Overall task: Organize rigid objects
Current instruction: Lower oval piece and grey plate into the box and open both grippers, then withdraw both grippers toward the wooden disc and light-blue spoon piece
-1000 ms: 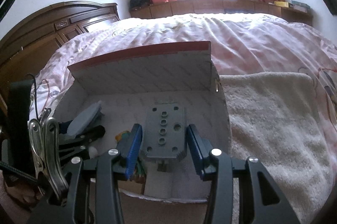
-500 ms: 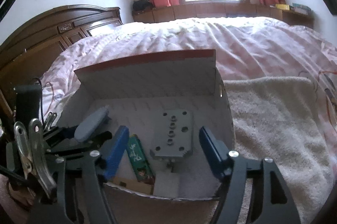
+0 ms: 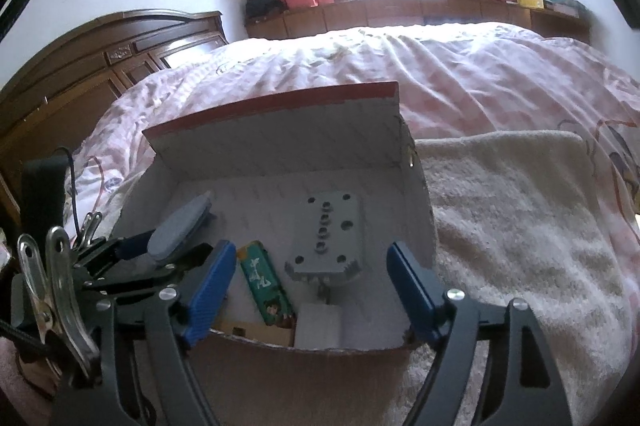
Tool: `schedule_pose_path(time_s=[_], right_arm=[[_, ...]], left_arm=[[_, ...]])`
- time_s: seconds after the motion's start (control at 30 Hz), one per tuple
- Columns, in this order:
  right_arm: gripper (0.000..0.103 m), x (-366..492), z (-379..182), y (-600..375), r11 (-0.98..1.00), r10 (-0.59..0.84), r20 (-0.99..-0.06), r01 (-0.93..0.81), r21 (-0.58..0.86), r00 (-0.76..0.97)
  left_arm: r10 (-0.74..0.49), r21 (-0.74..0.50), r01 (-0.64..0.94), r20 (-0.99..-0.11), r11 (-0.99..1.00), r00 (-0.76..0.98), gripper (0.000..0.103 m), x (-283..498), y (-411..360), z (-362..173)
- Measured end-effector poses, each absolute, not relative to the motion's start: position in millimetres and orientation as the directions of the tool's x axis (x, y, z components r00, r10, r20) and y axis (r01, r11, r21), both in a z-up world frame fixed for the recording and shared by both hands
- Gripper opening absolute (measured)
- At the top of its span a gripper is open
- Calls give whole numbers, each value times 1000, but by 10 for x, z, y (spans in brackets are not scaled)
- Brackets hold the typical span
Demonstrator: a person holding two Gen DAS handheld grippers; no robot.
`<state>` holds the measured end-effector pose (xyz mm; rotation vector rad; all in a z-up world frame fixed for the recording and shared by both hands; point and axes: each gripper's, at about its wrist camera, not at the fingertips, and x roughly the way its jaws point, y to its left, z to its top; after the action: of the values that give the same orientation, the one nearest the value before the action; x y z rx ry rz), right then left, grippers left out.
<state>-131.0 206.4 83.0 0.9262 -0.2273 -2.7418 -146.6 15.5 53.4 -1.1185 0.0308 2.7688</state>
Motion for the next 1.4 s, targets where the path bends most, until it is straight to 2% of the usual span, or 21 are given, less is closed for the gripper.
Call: schedule_pose_path(time_s=[0.1, 0.67, 1.4], right_arm=[[83, -1245, 844, 2090, -954, -286, -561, 178, 239, -777], [84, -731, 831, 2152, -950, -293, -571, 168, 261, -767], [84, -151, 531, 2274, -966, -241, -637, 117, 231, -732]], left_arm=[[139, -33, -159, -680, -987, -720, 74, -1399, 162, 594], [180, -55, -193, -664, -980, -726, 74, -873, 203, 804], [205, -74, -216, -699, -974, -685, 74, -308, 240, 625]])
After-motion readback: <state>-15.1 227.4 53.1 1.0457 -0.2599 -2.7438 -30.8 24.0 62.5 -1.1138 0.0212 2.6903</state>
